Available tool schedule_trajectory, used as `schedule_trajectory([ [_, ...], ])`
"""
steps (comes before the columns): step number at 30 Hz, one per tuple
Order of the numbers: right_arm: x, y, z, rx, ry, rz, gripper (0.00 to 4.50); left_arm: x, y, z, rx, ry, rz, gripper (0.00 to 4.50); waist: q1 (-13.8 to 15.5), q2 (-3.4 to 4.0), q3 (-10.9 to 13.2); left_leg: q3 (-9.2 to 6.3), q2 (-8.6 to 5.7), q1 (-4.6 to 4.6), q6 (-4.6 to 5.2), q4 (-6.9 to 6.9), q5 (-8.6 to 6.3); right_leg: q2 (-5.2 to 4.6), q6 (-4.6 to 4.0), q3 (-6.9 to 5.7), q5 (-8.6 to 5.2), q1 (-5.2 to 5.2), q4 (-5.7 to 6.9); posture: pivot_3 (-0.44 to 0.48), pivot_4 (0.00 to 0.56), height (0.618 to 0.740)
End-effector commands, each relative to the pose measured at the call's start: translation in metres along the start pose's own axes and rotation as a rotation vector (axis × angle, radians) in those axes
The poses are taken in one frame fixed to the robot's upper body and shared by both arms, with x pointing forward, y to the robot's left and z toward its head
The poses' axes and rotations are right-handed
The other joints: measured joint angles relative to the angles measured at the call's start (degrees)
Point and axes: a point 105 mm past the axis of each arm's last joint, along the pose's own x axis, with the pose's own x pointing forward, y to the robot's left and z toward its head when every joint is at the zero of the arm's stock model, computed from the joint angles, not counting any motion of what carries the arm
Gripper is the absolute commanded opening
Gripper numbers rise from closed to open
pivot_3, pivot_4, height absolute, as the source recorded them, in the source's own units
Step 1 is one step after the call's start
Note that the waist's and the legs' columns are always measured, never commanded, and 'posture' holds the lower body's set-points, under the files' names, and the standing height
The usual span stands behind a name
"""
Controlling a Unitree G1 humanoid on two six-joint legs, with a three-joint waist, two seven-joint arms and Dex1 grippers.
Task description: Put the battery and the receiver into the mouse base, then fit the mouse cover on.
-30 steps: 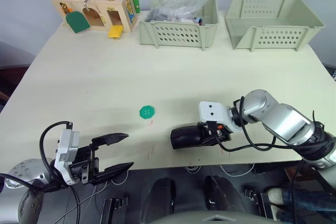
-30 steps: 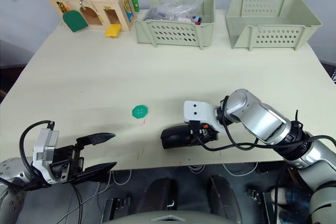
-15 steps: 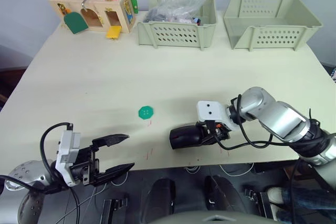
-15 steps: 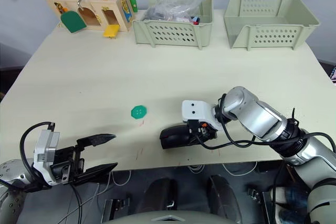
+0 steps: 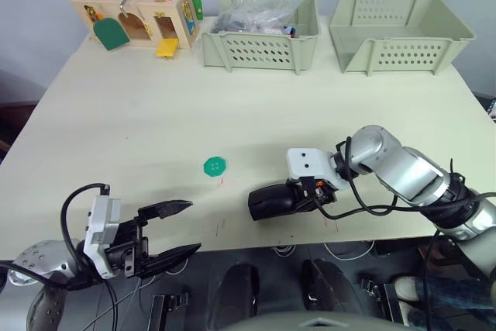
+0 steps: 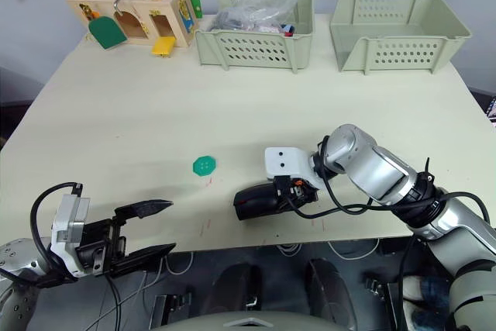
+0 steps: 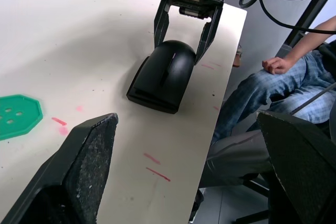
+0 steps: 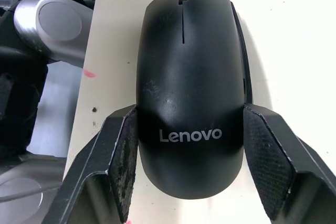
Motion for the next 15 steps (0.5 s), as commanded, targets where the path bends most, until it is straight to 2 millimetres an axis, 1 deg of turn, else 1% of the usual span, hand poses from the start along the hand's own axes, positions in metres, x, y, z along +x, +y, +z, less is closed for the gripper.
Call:
schedule_trajectory([
  [1, -0.0013, -0.0003, 0.0069, -0.065, 0.001, 0.014, 2.44, 0.0002, -0.0025, 0.0066, 0.035, -0.007, -0.001, 4.5, 0.01, 0.01, 0.0, 0.0, 0.0, 0.0, 0.0, 0.0, 0.0, 0.0, 0.0, 0.0, 0.0, 0.0, 0.0, 0.0, 0.15, 0.74],
  [15, -0.0039, -0.0063, 0.0147, -0.071, -0.017, 0.022, 2.44, 0.0008, -0.0033, 0.006, 0.029, -0.006, 0.001, 4.5, 0.11, 0.01, 0.01, 0.0, 0.0, -0.03, 0.0, 0.0, 0.0, 0.0, 0.0, -0.01, 0.0, -0.01, 0.0, 0.0, 0.15, 0.74],
])
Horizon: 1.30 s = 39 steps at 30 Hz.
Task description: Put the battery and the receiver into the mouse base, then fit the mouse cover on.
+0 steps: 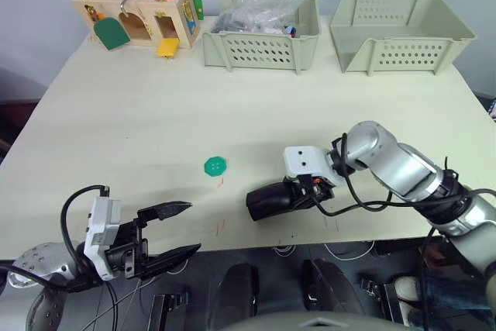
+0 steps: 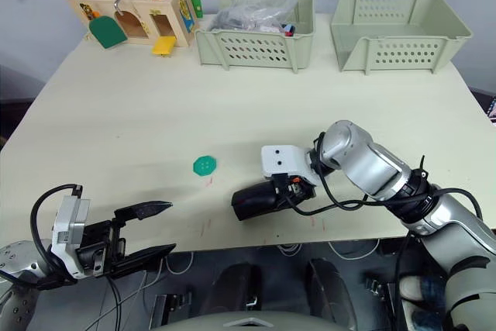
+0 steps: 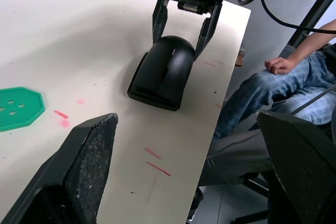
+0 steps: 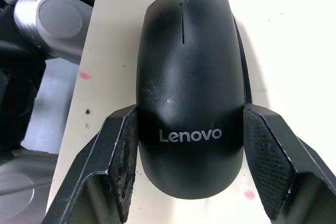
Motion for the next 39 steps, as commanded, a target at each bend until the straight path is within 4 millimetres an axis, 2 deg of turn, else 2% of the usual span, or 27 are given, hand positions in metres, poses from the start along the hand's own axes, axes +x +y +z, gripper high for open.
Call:
schedule_trajectory([
  [1, -0.006, -0.002, 0.01, -0.045, -0.009, -0.003, 2.44, 0.001, -0.003, 0.008, 0.038, -0.01, -0.013, 4.5, 0.02, 0.0, 0.0, 0.0, 0.0, 0.0, 0.0, 0.0, 0.0, 0.0, 0.0, 0.0, 0.0, 0.0, 0.0, 0.0, 0.15, 0.74],
  [13, -0.013, -0.007, 0.013, -0.057, -0.024, 0.002, 2.44, 0.002, -0.003, 0.007, 0.038, -0.01, -0.012, 4.5, 0.05, 0.02, 0.01, 0.0, -0.01, -0.01, 0.0, 0.0, 0.0, -0.01, 0.0, -0.01, 0.0, 0.0, -0.01, 0.0, 0.15, 0.74],
  [27, -0.006, -0.011, -0.002, -0.067, 0.05, 0.032, 2.44, 0.003, -0.003, 0.006, 0.04, -0.009, -0.01, 4.5, 0.09, 0.02, 0.01, 0.01, -0.01, -0.01, 0.0, 0.0, 0.0, -0.01, 0.0, -0.01, 0.0, 0.0, -0.01, 0.0, 0.15, 0.74],
  [39, -0.001, -0.011, -0.002, -0.038, 0.075, 0.036, 2.44, 0.003, -0.004, 0.005, 0.038, -0.011, -0.009, 4.5, 0.09, 0.02, 0.01, 0.0, -0.01, 0.0, -0.01, 0.0, 0.0, -0.01, 0.0, -0.01, 0.0, 0.0, 0.0, 0.0, 0.15, 0.74],
])
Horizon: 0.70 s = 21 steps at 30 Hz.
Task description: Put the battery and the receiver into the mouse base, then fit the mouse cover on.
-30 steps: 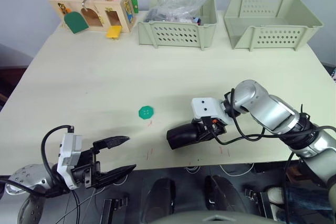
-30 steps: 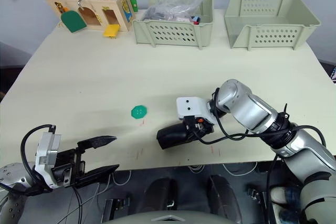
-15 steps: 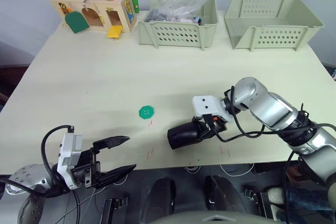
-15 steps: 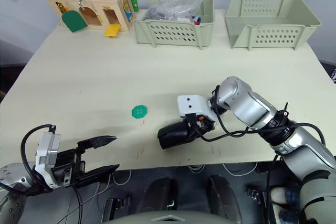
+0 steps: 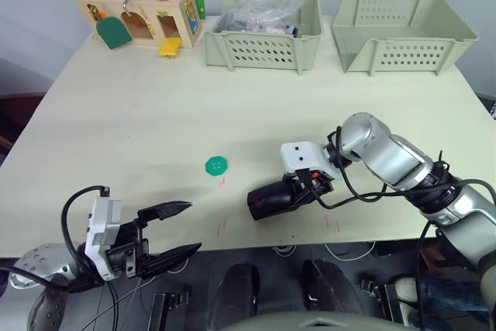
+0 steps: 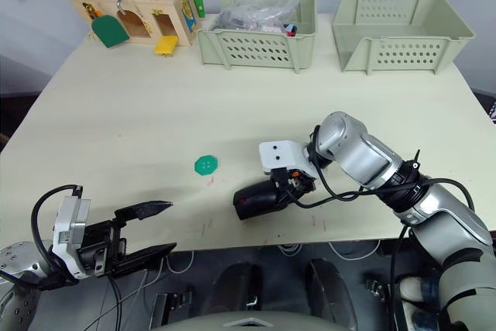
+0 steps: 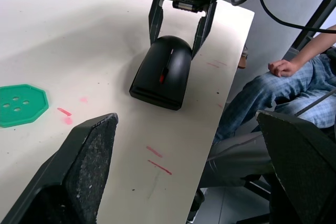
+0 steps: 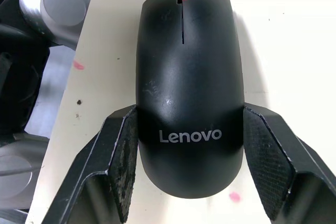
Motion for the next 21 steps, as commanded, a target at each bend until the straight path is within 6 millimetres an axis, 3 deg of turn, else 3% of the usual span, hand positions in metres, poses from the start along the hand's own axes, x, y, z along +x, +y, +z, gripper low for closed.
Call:
schedule_trajectory([
  [1, 0.0001, 0.0013, 0.0005, -0.003, 0.027, 0.004, 2.44, 0.0026, -0.0045, 0.0054, 0.042, -0.005, -0.017, 4.5, 0.0, 0.0, 0.0, 0.0, 0.0, 0.0, 0.0, 0.0, 0.0, 0.0, 0.0, 0.0, 0.0, 0.0, 0.0, 0.0, 0.15, 0.74],
  [18, 0.0025, 0.0015, -0.0015, 0.003, 0.032, 0.016, 2.44, 0.0016, -0.0047, 0.0039, 0.045, -0.004, -0.014, 4.5, -0.02, 0.0, 0.0, 0.0, 0.0, 0.0, 0.0, 0.0, 0.0, 0.0, 0.0, -0.01, 0.0, 0.0, 0.0, 0.0, 0.15, 0.74],
  [21, 0.0018, 0.0006, 0.0, -0.008, 0.029, 0.004, 3.82, 0.001, -0.0043, 0.0033, 0.044, -0.003, -0.012, 4.5, -0.03, 0.0, 0.0, -0.01, 0.0, 0.0, 0.0, 0.0, 0.0, 0.0, 0.0, -0.01, 0.0, 0.0, 0.0, 0.0, 0.15, 0.74],
])
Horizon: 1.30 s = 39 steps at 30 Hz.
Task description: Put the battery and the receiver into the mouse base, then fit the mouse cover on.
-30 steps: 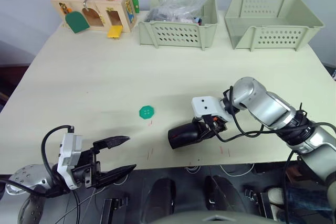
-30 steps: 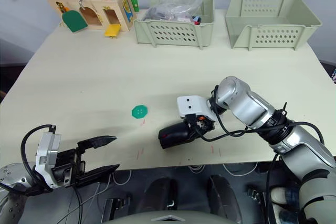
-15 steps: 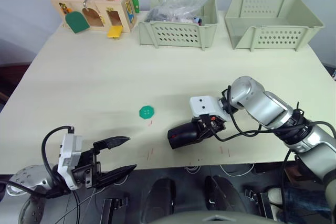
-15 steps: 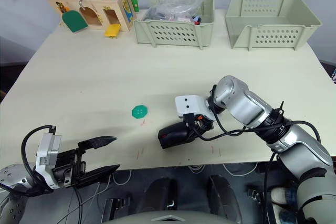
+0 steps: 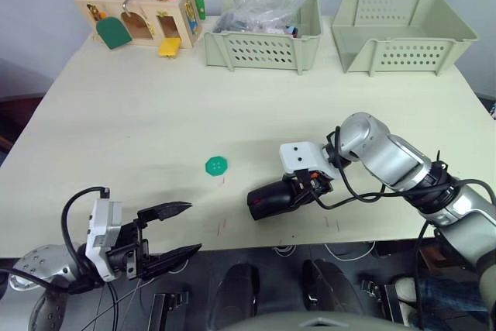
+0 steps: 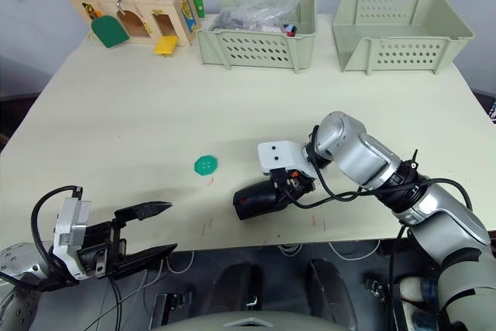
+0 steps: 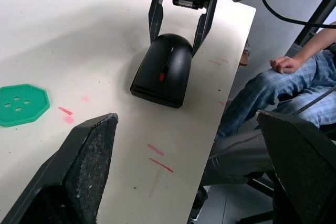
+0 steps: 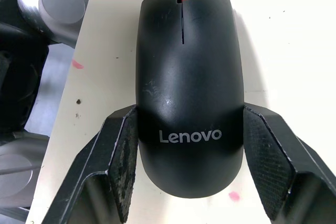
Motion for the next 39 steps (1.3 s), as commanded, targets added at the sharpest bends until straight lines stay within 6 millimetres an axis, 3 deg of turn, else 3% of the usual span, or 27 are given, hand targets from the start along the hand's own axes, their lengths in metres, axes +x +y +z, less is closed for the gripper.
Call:
schedule_trajectory([
  [1, -0.001, -0.001, 0.002, -0.012, 0.008, -0.011, 4.19, 0.001, -0.003, 0.005, 0.03, -0.011, -0.016, 4.5, 0.0, 0.0, 0.0, 0.0, 0.0, 0.01, 0.0, 0.0, 0.0, 0.0, 0.0, 0.0, 0.0, 0.0, 0.0, 0.0, 0.15, 0.74],
  [12, -0.022, 0.004, 0.03, -0.059, -0.126, -0.041, 4.19, 0.002, -0.002, 0.005, 0.03, -0.01, -0.016, 4.5, 0.03, 0.06, 0.05, -0.01, 0.0, -0.03, 0.0, 0.0, 0.0, 0.0, 0.0, -0.01, 0.0, -0.02, 0.0, 0.0, 0.15, 0.74],
  [20, -0.025, 0.005, 0.033, -0.029, -0.241, -0.06, 4.19, 0.002, 0.0, 0.006, 0.035, -0.011, -0.017, 4.5, 0.03, 0.05, 0.04, -0.01, 0.0, -0.03, 0.0, 0.0, 0.0, -0.01, 0.0, -0.01, 0.0, -0.01, -0.01, 0.0, 0.15, 0.74],
  [23, -0.025, 0.005, 0.025, -0.042, -0.27, -0.087, 4.19, 0.003, -0.001, 0.006, 0.036, -0.013, -0.018, 4.5, 0.04, 0.05, 0.04, -0.01, 0.0, -0.03, 0.0, -0.01, 0.0, 0.0, 0.0, -0.01, 0.0, -0.01, 0.0, 0.0, 0.15, 0.74],
  [26, -0.03, -0.005, 0.013, -0.131, -0.359, -0.264, 4.19, 0.005, -0.002, 0.006, 0.036, -0.017, -0.023, 4.5, 0.24, 0.0, 0.01, -0.01, -0.01, -0.04, 0.0, 0.0, 0.0, -0.01, 0.0, -0.02, 0.0, 0.01, -0.04, 0.0, 0.15, 0.74],
  [27, -0.032, 0.002, 0.015, -0.07, -0.487, -0.209, 4.19, 0.005, -0.002, 0.006, 0.037, -0.017, -0.023, 4.5, 0.23, 0.0, 0.02, 0.01, -0.03, -0.04, 0.0, 0.0, 0.0, -0.01, 0.01, -0.02, 0.0, 0.03, -0.06, 0.0, 0.15, 0.74],
  [29, -0.032, 0.013, 0.005, 0.008, -0.535, -0.129, 4.19, 0.005, -0.002, 0.006, 0.037, -0.017, -0.026, 4.5, 0.18, 0.01, 0.04, 0.05, -0.03, -0.04, 0.0, 0.0, 0.0, -0.02, 0.02, 0.02, 0.0, 0.02, -0.07, 0.0, 0.15, 0.74],
  [34, -0.033, 0.018, -0.009, 0.061, -0.562, -0.136, 4.19, 0.007, -0.001, 0.007, 0.038, -0.019, -0.03, 4.5, 0.06, 0.01, 0.04, 0.01, 0.0, 0.0, 0.0, 0.0, 0.0, 0.02, 0.01, 0.02, 0.0, 0.02, -0.02, 0.0, 0.15, 0.74],
  [39, -0.026, 0.011, -0.029, 0.059, -0.498, -0.173, 4.19, 0.007, 0.001, 0.007, 0.044, -0.016, -0.041, 4.5, 0.17, 0.01, 0.04, 0.04, -0.01, -0.01, 0.0, 0.0, 0.0, 0.02, 0.01, 0.03, 0.0, 0.02, -0.02, 0.0, 0.15, 0.74],
])
